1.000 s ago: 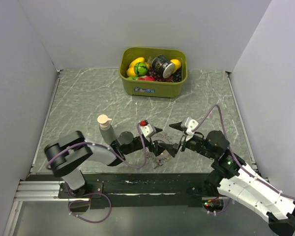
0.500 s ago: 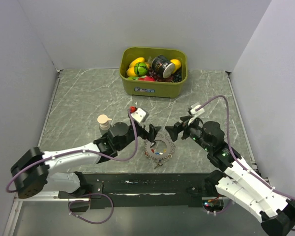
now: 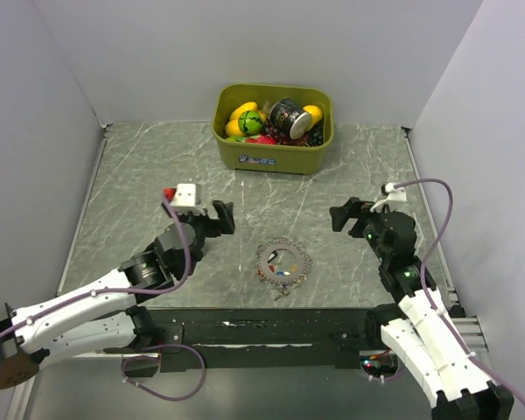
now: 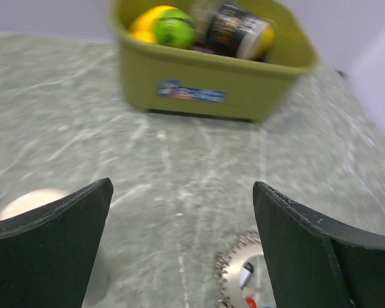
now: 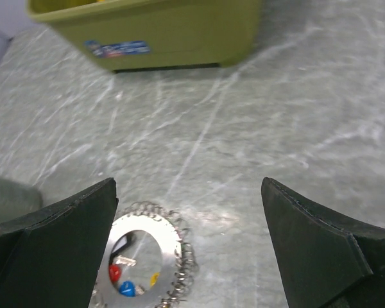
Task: Put the keys on the keyring
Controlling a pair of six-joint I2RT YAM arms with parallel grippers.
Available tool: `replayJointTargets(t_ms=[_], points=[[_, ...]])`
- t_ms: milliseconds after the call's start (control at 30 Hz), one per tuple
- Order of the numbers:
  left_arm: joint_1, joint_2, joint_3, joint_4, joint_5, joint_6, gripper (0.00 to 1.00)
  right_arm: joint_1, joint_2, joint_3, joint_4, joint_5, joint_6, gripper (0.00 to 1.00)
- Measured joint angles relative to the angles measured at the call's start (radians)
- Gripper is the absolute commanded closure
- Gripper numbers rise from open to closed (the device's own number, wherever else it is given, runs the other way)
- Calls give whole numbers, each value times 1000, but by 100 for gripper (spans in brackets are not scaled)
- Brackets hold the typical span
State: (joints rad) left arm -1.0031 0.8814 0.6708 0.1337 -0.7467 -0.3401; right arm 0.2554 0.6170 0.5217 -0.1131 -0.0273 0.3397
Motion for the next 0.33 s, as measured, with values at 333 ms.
replayJointTargets(t_ms=[333], points=[[0, -123, -67, -257, -319, -205, 4, -57, -39, -7, -33, 68, -2, 0]])
